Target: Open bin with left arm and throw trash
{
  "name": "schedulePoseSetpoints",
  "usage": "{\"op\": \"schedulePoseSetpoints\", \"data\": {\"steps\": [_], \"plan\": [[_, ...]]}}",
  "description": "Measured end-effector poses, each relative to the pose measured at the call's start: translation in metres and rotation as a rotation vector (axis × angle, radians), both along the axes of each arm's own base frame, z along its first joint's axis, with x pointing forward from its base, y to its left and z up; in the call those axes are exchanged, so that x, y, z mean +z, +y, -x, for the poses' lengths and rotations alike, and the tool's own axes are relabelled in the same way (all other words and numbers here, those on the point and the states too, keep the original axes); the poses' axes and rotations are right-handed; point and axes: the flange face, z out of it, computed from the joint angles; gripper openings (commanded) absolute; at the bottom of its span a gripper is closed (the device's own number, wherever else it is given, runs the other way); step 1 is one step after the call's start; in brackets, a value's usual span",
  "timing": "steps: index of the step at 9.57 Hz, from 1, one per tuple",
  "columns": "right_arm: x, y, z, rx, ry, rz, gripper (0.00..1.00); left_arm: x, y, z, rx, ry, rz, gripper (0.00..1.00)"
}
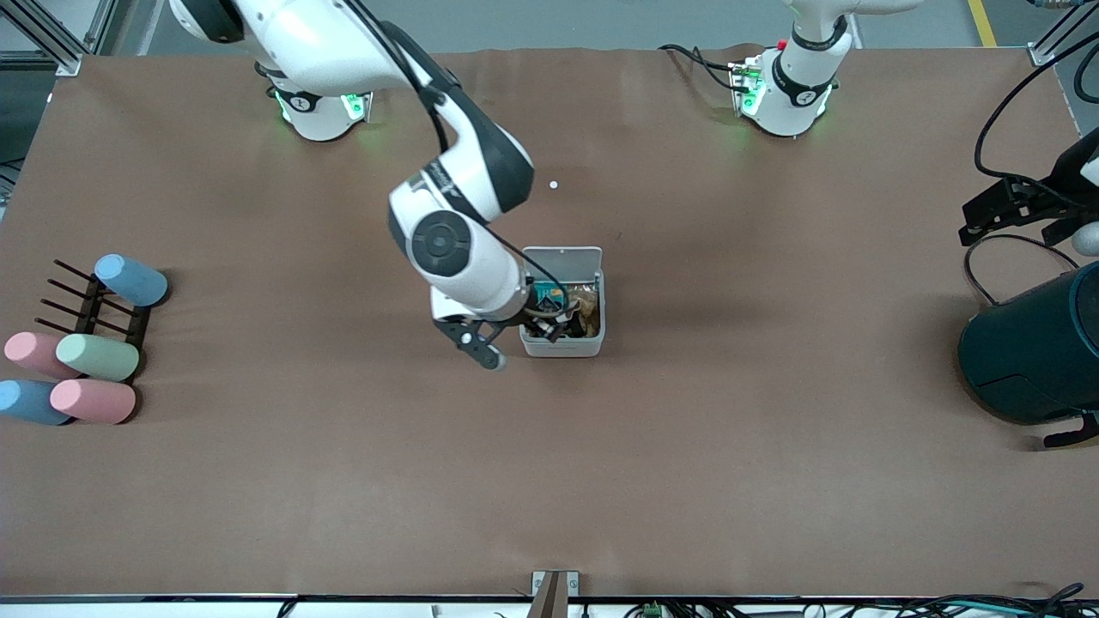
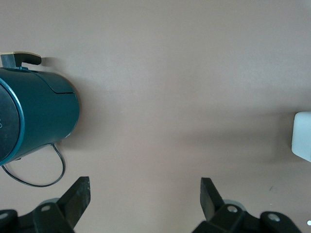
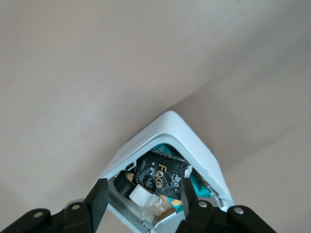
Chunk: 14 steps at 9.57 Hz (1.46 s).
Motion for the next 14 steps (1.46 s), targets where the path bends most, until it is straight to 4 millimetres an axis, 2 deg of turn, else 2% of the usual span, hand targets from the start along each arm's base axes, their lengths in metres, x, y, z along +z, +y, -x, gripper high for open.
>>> {"op": "schedulePoseSetpoints", "data": {"steps": [1, 3, 4, 5, 7, 8, 9, 10, 14], "plan": [[0.036, -0.047, -0.010, -0.011, 0.036, 0.016, 0.67, -0.001, -0.001, 0.000, -0.001, 0.002, 0.000, 1.00], [0.116, -0.177, -0.016, 0.077, 0.111, 0.020, 0.68, -0.003, -0.001, -0.001, -0.002, 0.005, 0.000, 1.00], [0.146, -0.238, -0.010, 0.144, 0.127, 0.002, 0.68, -0.003, -0.001, -0.002, -0.002, 0.005, 0.000, 1.00], [0.161, -0.290, -0.001, 0.228, 0.124, -0.022, 0.68, -0.004, 0.000, -0.002, -0.001, 0.006, 0.000, 1.00], [0.171, -0.378, 0.027, 0.418, 0.081, -0.047, 0.74, -0.005, 0.000, -0.003, 0.000, 0.009, -0.001, 1.00], [0.179, -0.407, 0.045, 0.506, 0.057, -0.034, 0.79, -0.006, 0.000, -0.003, 0.000, 0.010, -0.001, 1.00], [0.190, -0.424, 0.061, 0.599, 0.037, -0.009, 0.91, -0.006, 0.000, -0.003, 0.000, 0.010, -0.001, 1.00], [0.197, -0.433, 0.070, 0.676, 0.027, 0.023, 1.00, -0.006, 0.000, -0.003, 0.000, 0.011, -0.001, 1.00], [0.220, -0.415, 0.069, 0.774, -0.014, 0.115, 1.00, -0.006, 0.000, -0.004, 0.000, 0.011, -0.001, 1.00]]}}
